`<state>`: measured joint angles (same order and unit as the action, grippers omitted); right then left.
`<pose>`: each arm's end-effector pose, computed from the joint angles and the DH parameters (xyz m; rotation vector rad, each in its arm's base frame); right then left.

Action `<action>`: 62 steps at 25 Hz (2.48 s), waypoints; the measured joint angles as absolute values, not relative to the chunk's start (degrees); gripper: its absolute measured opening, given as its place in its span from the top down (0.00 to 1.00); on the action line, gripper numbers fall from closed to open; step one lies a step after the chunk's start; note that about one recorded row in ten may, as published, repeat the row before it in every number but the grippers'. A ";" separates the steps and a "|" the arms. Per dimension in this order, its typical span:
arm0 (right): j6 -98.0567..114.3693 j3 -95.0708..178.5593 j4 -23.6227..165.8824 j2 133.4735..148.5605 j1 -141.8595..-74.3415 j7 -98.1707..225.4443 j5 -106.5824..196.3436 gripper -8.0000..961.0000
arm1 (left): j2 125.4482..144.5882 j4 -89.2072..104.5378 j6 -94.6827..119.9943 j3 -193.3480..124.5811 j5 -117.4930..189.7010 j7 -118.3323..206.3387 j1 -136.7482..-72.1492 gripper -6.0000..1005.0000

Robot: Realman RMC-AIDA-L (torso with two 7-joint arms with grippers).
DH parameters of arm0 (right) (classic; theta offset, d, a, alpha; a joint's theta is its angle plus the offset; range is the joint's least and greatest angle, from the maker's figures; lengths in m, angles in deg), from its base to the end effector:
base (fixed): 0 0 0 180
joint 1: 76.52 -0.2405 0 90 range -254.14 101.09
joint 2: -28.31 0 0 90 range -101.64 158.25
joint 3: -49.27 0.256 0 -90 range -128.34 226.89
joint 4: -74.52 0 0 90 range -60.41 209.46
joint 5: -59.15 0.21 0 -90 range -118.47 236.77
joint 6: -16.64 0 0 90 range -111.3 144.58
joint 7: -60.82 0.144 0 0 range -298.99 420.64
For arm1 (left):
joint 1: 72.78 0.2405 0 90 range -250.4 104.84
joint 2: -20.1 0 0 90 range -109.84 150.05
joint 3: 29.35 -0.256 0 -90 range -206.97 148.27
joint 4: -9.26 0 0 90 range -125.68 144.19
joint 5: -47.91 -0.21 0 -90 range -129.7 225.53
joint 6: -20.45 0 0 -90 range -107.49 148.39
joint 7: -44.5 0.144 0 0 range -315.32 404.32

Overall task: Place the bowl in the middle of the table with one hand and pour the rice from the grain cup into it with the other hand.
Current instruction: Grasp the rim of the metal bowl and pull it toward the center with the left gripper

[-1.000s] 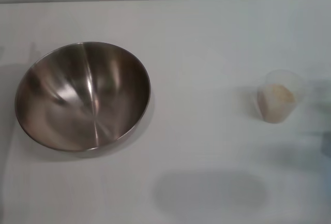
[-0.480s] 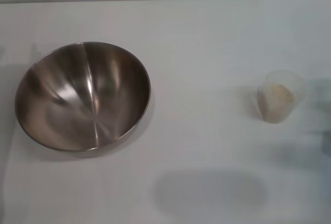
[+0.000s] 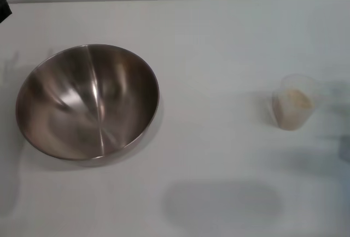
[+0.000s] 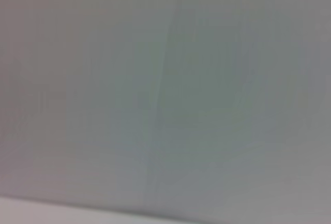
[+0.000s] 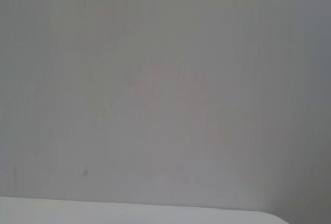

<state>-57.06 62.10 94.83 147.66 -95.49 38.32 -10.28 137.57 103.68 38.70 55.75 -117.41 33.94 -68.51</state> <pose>0.3691 0.2700 -0.0185 -1.2745 0.5883 0.3170 -0.2482 0.3293 0.0781 -1.5779 -0.9647 -0.4799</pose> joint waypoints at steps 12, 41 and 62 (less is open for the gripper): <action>-57.00 62.10 94.74 147.66 -96.06 38.26 -10.28 0.33 | 138.23 113.90 76.48 64.03 -116.68 39.65 -77.78 0.19; -57.46 62.10 93.30 147.57 -96.83 38.33 -12.48 0.33 | 138.33 105.98 107.71 71.86 -114.41 45.69 -94.50 0.19; -57.46 62.37 92.80 147.57 -97.44 38.33 -12.49 0.33 | 138.06 97.87 104.08 72.65 -114.87 47.03 -96.96 0.19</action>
